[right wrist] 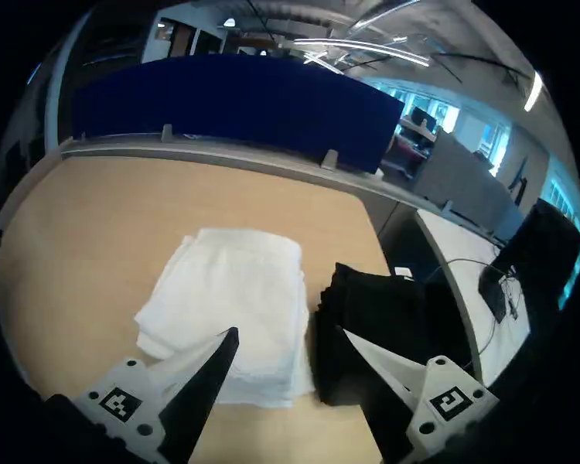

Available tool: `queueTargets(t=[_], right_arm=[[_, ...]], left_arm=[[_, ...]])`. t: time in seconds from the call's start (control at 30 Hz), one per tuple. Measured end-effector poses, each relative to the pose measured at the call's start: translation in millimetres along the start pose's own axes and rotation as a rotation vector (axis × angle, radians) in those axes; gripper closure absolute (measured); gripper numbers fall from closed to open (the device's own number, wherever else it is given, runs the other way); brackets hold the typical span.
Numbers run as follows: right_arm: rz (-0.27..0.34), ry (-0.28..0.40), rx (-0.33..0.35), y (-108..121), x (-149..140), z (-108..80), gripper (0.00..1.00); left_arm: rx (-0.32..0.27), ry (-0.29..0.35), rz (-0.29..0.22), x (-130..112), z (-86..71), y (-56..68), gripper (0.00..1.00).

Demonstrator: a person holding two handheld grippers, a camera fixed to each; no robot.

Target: Fold towel

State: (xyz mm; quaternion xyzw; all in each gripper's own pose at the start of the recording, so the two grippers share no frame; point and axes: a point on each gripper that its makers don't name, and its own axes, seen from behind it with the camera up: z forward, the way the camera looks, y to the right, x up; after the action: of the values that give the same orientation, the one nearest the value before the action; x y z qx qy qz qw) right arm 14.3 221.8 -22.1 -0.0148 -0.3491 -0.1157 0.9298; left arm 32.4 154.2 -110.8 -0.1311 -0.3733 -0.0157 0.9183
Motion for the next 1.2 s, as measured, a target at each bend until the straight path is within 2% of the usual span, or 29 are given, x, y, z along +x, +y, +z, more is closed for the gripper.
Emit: queueTargets(t=[0.4,0.7,1.2], right_arm=[[-0.038,0.014,-0.008,8,35,33.0,0.05],[-0.05,0.013,-0.023,20,51,56.0,0.05],[-0.074,-0.044,-0.041,31,35,87.9,0.05]], left_arm=[[0.033,0.0,-0.02,1,-0.7,-6.0,0.14],[0.053,-0.005,-0.034,3,4.5,-6.2,0.14],[0.074,-0.017,-0.045,1,14.4,-6.7,0.14]])
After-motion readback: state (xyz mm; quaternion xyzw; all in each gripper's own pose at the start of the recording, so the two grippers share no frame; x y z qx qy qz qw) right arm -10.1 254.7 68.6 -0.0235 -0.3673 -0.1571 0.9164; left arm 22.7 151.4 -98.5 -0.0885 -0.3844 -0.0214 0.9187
